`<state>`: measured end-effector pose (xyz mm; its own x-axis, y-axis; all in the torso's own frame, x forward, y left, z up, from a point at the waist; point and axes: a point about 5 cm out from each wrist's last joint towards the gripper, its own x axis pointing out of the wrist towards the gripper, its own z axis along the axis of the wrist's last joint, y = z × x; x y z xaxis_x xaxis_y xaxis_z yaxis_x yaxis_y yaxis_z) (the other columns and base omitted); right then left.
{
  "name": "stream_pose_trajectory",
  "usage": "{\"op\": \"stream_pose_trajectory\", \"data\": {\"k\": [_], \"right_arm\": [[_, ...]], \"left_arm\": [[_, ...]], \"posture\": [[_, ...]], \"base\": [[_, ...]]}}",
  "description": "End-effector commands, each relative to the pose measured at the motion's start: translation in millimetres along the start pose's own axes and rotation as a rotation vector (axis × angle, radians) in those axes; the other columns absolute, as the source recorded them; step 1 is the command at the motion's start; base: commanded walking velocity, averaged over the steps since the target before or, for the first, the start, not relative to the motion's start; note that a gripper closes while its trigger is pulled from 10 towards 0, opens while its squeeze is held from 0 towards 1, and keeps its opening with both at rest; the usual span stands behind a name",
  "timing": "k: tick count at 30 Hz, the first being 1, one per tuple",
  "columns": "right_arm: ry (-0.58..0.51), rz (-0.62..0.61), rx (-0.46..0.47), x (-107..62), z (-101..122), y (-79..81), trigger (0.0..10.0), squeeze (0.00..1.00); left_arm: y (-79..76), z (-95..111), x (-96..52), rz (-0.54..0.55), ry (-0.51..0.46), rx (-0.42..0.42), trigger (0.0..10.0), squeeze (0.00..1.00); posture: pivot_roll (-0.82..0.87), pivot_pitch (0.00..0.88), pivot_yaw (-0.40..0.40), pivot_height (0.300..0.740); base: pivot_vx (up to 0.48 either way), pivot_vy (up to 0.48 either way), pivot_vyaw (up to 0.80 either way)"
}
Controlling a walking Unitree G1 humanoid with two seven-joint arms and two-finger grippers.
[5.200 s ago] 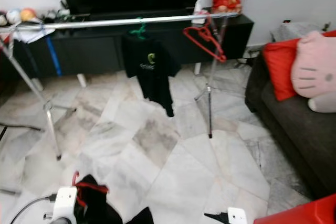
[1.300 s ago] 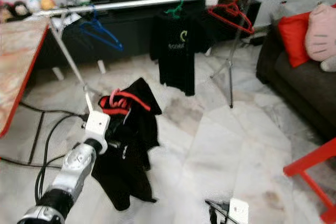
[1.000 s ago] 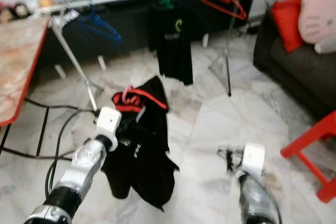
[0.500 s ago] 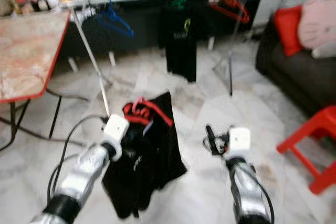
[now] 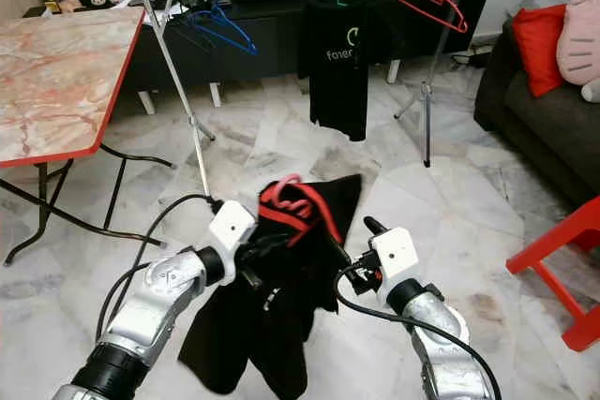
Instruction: Hang hanger
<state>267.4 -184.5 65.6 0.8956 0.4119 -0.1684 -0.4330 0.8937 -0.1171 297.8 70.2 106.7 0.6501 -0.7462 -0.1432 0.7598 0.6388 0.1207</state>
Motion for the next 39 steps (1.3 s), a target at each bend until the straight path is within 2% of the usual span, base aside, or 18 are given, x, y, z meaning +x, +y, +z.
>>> {"op": "stream_pose_trajectory", "data": {"k": [1, 11, 15, 20, 22, 23, 27, 31, 32, 34, 39], "right_arm": [[0.016, 0.017, -0.018, -1.3, 2, 2.7, 10.0, 0.00], [0.061, -0.036, -0.132, -0.2, 9, -2.4, 10.0, 0.00], [0.088, -0.092, -0.181, 0.2, 10, -6.4, 10.0, 0.00], [0.132, -0.100, -0.252, -2.1, 7, -6.1, 10.0, 0.00], [0.160, -0.105, -0.302, -3.2, 6, -6.7, 10.0, 0.00], [0.181, -0.102, -0.357, -3.7, 4, -6.1, 10.0, 0.00], [0.183, -0.121, -0.358, -4.4, 5, -6.8, 10.0, 0.00], [0.265, -0.155, -0.420, -8.6, -4, -12.8, 10.0, 0.00], [0.307, -0.199, -0.427, -10.0, -9, -18.8, 10.0, 0.00], [0.320, -0.239, -0.444, -10.3, -11, -24.7, 10.0, 0.00], [0.271, -0.276, -0.451, -7.0, -2, -29.3, 10.0, 0.00]], "left_arm": [[-2.0, 9, -0.8, -0.025, -0.034, 0.004, 10.0, 0.00], [-16.6, 18, -4.2, -0.188, -0.046, -0.050, 10.0, 0.00], [-14.3, 16, -6.1, -0.187, -0.026, -0.045, 10.0, 0.00], [-12.2, 17, -7.9, -0.183, -0.021, -0.052, 10.0, 0.00], [-10.2, 17, -8.6, -0.176, -0.017, -0.053, 10.0, 0.00], [-7.5, 17, -9.0, -0.164, -0.013, -0.050, 10.0, 0.00], [-5.1, 17, -9.0, -0.154, -0.014, -0.050, 10.0, 0.00], [-3.0, 18, -9.8, -0.148, -0.013, -0.053, 10.0, 0.00], [-2.7, 18, -9.8, -0.151, -0.009, -0.051, 10.0, 0.00], [-2.4, 19, -9.8, -0.153, -0.011, -0.053, 10.0, 0.00], [-0.8, 22, -9.4, -0.151, -0.022, -0.061, 10.0, 0.00]], "posture": [[-0.09, 0.000, 0.013, 0.740], [-0.09, 0.000, 0.005, 0.740], [-0.09, 0.000, 0.000, 0.740], [-0.09, 0.000, -0.003, 0.740], [-0.09, 0.000, -0.005, 0.740], [-0.09, 0.000, -0.006, 0.740], [-0.09, 0.000, -0.007, 0.740], [-0.09, 0.000, -0.008, 0.740], [-0.09, 0.000, -0.008, 0.740], [-0.08, 0.000, -0.008, 0.740], [-0.08, 0.000, -0.004, 0.740]], "base": [[0.000, 0.000, 0.00], [0.000, 0.000, 0.00], [0.000, 0.000, 0.00], [0.000, 0.000, 0.00], [0.000, 0.000, 0.00], [0.000, 0.000, 0.00], [0.000, 0.000, 0.00], [0.000, 0.000, 0.00], [0.000, 0.000, 0.00], [0.000, 0.000, 0.00], [0.000, 0.000, 0.00]]}}
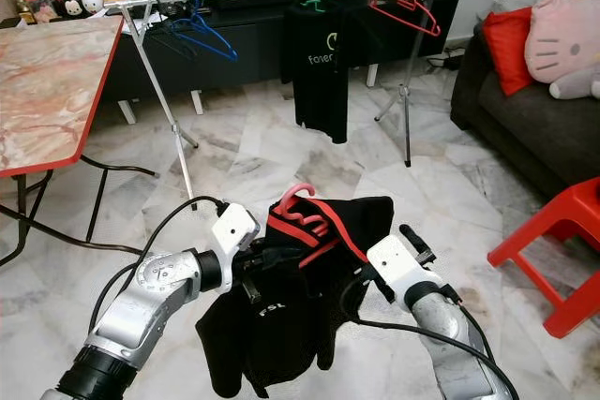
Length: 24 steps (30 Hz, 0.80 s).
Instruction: Hang hanger
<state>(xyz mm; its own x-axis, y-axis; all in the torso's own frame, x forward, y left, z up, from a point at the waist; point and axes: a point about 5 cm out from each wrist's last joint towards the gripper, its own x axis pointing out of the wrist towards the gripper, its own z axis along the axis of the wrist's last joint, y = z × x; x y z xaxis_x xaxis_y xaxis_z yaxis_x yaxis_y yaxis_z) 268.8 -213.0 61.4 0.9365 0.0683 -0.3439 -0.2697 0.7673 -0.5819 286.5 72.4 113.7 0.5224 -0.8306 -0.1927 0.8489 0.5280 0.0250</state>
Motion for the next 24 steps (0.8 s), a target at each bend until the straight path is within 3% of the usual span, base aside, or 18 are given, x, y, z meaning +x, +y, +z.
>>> {"op": "stream_pose_trajectory", "data": {"k": [1, 3, 10, 14, 19, 24], "right_arm": [[-0.050, -0.036, 0.010, 3.6, 9, -6.6, 10.0, 0.00], [-0.059, -0.036, 0.013, 4.2, 11, -6.2, 10.0, 0.00], [-0.158, 0.138, 0.182, 2.2, 21, 17.4, 10.0, 0.00], [-0.174, 0.191, 0.205, -2.1, 15, 20.9, 10.0, 0.00], [-0.161, 0.147, 0.206, -6.6, 3, 11.1, 10.0, 0.00], [-0.118, -0.018, 0.193, -11.0, -15, -2.8, 10.0, 0.00]], "left_arm": [[4.9, 16, -0.7, 0.005, -0.061, 0.016, 10.0, 0.00], [5.1, 16, -0.7, 0.005, -0.061, 0.016, 10.0, 0.00], [5.7, 17, -1.8, 0.008, -0.059, 0.018, 10.0, 0.00], [3.4, 21, -3.6, -0.022, -0.073, -0.003, 10.0, 0.00], [-0.4, 30, -5.6, -0.101, -0.114, -0.055, 10.0, 0.00], [-0.7, 35, -6.4, -0.129, -0.135, -0.073, 10.0, 0.00]], "posture": [[-0.08, 0.000, -0.003, 0.740], [-0.08, 0.000, -0.003, 0.740], [-0.07, 0.000, -0.001, 0.740], [-0.08, 0.000, 0.000, 0.740], [-0.08, 0.000, -0.001, 0.740], [-0.09, 0.000, 0.002, 0.740]], "base": [[0.000, 0.000, 0.00], [0.000, 0.000, 0.00], [0.000, 0.000, 0.00], [0.000, 0.000, 0.00], [0.000, 0.000, 0.00], [0.000, 0.000, 0.00]]}}
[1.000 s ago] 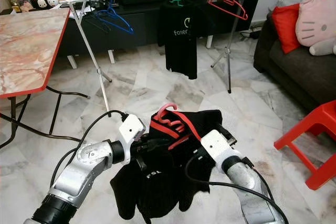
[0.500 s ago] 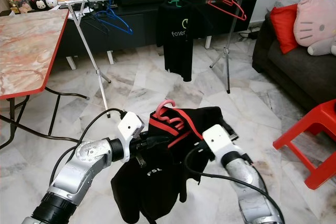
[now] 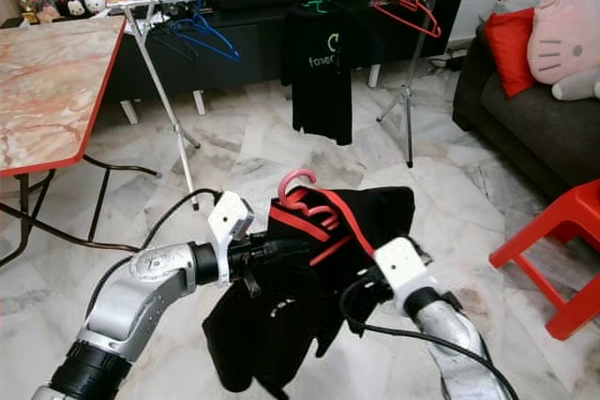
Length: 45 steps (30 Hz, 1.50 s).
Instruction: Hang hanger
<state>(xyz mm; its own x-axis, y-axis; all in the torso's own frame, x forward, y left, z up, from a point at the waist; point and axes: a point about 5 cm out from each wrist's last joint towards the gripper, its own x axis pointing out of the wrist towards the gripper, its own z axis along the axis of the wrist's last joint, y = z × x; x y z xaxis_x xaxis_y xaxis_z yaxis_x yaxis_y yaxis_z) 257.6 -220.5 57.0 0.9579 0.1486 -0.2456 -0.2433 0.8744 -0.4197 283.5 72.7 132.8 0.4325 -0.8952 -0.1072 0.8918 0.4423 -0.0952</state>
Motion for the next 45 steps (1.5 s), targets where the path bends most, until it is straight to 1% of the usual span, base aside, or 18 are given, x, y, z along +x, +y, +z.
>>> {"op": "stream_pose_trajectory", "data": {"k": [1, 3, 4, 6, 8, 12, 13, 14, 15, 19, 20, 28, 33, 38, 39, 40, 41, 45], "right_arm": [[0.005, -0.060, 0.014, -3.6, -6, -4.8, 10.0, 0.00], [-0.015, -0.107, 0.052, -6.0, -9, -6.3, 10.0, 0.00], [-0.015, -0.107, 0.052, -6.0, -9, -6.3, 10.0, 0.00], [-0.050, -0.136, 0.079, -9.1, -8, -6.2, 10.0, 0.00], [-0.058, -0.141, 0.093, -9.9, -9, -5.8, 10.0, 0.00], [-0.058, -0.133, 0.190, -12.0, -17, 0.6, 10.0, 0.00], [-0.059, -0.138, 0.226, -12.6, -19, 1.8, 10.0, 0.00], [-0.059, -0.138, 0.226, -12.6, -19, 1.8, 10.0, 0.00], [-0.074, -0.146, 0.262, -12.9, -19, 2.3, 10.0, 0.00], [-0.104, -0.139, 0.307, -13.1, -18, 3.4, 10.0, 0.00], [-0.121, -0.119, 0.324, -12.8, -16, 4.6, 10.0, 0.00], [-0.188, -0.051, 0.367, -11.1, -8, 8.9, 10.0, 0.00], [-0.184, -0.019, 0.367, -7.8, -9, 11.6, 10.0, 0.00], [-0.181, -0.005, 0.371, -4.6, -11, 9.2, 10.0, 0.00], [-0.183, -0.003, 0.369, -3.6, -10, 8.3, 4.9, 0.00], [-0.186, 0.000, 0.366, -2.2, -9, 6.9, 0.2, 0.00], [-0.188, 0.000, 0.365, -1.6, -8, 6.4, 0.0, 0.00], [-0.200, 0.000, 0.364, 1.2, -6, 4.6, 0.0, 0.00]], "left_arm": [[-0.5, 18, 0.6, -0.024, -0.054, 0.031, 10.0, 0.00], [-0.7, 21, 0.6, -0.031, -0.064, 0.026, 10.0, 0.00], [-0.7, 21, 0.6, -0.031, -0.064, 0.026, 10.0, 0.00], [-0.3, 23, -0.9, -0.033, -0.068, 0.017, 10.0, 0.00], [-0.1, 23, -1.4, -0.033, -0.067, 0.015, 10.0, 0.00], [1.5, 21, -2.0, -0.019, -0.058, 0.022, 10.0, 0.00], [1.3, 22, -1.3, -0.017, -0.059, 0.026, 10.0, 0.00], [1.3, 22, -1.3, -0.017, -0.059, 0.026, 10.0, 0.00], [1.0, 23, -0.7, -0.017, -0.063, 0.028, 10.0, 0.00], [1.1, 25, -0.8, -0.012, -0.067, 0.029, 10.0, 0.00], [0.7, 25, -0.1, -0.011, -0.067, 0.032, 10.0, 0.00], [-0.1, 27, 2.1, -0.011, -0.078, 0.030, 10.0, 0.00], [-3.6, 28, 3.7, -0.031, -0.084, 0.024, 10.0, 0.00], [-6.5, 29, 3.5, -0.046, -0.085, 0.025, 10.0, 0.00], [-6.9, 30, 3.5, -0.048, -0.086, 0.026, 10.0, 0.00], [-7.3, 30, 3.8, -0.050, -0.087, 0.027, 10.0, 0.00], [-7.6, 30, 4.0, -0.051, -0.088, 0.028, 10.0, 0.00], [-8.8, 31, 5.4, -0.055, -0.091, 0.027, 10.0, 0.00]], "posture": [[-0.09, 0.000, 0.002, 0.740], [-0.08, 0.000, 0.002, 0.740], [-0.08, 0.000, 0.002, 0.740], [-0.08, 0.000, 0.002, 0.740], [-0.08, 0.000, 0.002, 0.740], [-0.08, 0.000, 0.001, 0.740], [-0.08, 0.000, 0.000, 0.740], [-0.08, 0.000, 0.000, 0.740], [-0.08, 0.000, 0.000, 0.740], [-0.08, 0.000, 0.001, 0.740], [-0.08, 0.000, 0.002, 0.740], [-0.09, 0.000, 0.000, 0.740], [-0.08, 0.000, -0.001, 0.740], [-0.08, 0.000, -0.002, 0.740], [-0.08, 0.000, -0.002, 0.740], [-0.08, 0.000, -0.002, 0.740], [-0.08, 0.000, -0.002, 0.740], [-0.08, 0.000, -0.002, 0.740]], "base": [[0.000, 0.000, 0.00], [0.000, 0.000, 0.00], [0.000, 0.000, 0.00], [0.000, 0.000, 0.00], [0.000, 0.000, 0.00], [0.000, 0.000, 0.00], [0.000, 0.000, 0.00], [0.000, 0.000, 0.00], [0.000, 0.000, 0.00], [0.000, 0.000, 0.00], [0.000, 0.000, 0.00], [0.000, 0.000, 0.00], [0.000, 0.000, 0.00], [0.000, 0.000, 0.00], [0.000, 0.000, 0.00], [0.000, 0.000, 0.00], [0.000, 0.000, 0.00], [0.000, 0.000, 0.00]]}}
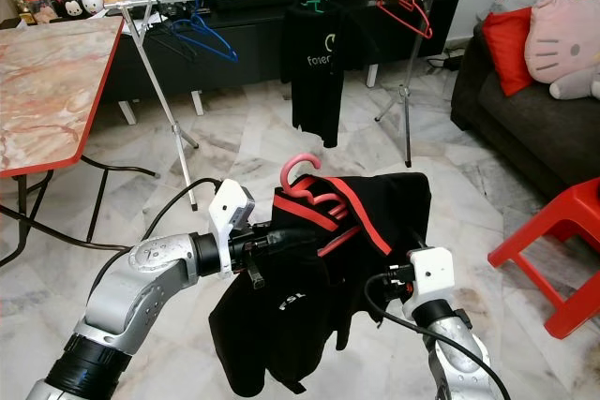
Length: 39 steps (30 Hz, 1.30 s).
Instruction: Hang hanger
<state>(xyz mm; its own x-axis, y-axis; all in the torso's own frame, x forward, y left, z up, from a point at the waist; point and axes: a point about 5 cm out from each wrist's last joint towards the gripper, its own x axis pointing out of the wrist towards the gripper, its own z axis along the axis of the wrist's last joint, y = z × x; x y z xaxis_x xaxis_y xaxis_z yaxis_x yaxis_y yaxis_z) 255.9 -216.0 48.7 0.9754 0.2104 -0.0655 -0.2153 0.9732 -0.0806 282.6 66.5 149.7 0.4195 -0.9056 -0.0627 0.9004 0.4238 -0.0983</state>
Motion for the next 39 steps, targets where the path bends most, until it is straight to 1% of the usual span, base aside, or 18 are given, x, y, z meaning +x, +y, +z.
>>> {"op": "stream_pose_trajectory", "data": {"k": [1, 13, 39], "right_arm": [[-0.012, -0.006, 0.006, 1.0, 1.5, -2.9, 0.0, 0.00], [-0.019, 0.011, 0.009, 4.6, 1.8, 0.1, 0.0, 0.00], [-0.009, 0.017, 0.005, 6.3, -0.6, 2.1, 0.0, 0.00]], "left_arm": [[-3.8, 14.1, 2.8, -0.035, -0.048, 0.027, 10.0, 0.00], [-3.8, 13.6, 2.1, -0.028, -0.042, 0.025, 10.0, 0.00], [-3.1, 12.3, 1.2, -0.023, -0.032, 0.024, 10.0, 0.00]], "posture": [[-0.08, 0.000, -0.002, 0.740], [-0.08, 0.000, -0.002, 0.740], [-0.07, 0.000, -0.003, 0.740]], "base": [[0.000, 0.000, 0.00], [0.000, 0.000, 0.00], [0.000, 0.000, 0.00]]}}
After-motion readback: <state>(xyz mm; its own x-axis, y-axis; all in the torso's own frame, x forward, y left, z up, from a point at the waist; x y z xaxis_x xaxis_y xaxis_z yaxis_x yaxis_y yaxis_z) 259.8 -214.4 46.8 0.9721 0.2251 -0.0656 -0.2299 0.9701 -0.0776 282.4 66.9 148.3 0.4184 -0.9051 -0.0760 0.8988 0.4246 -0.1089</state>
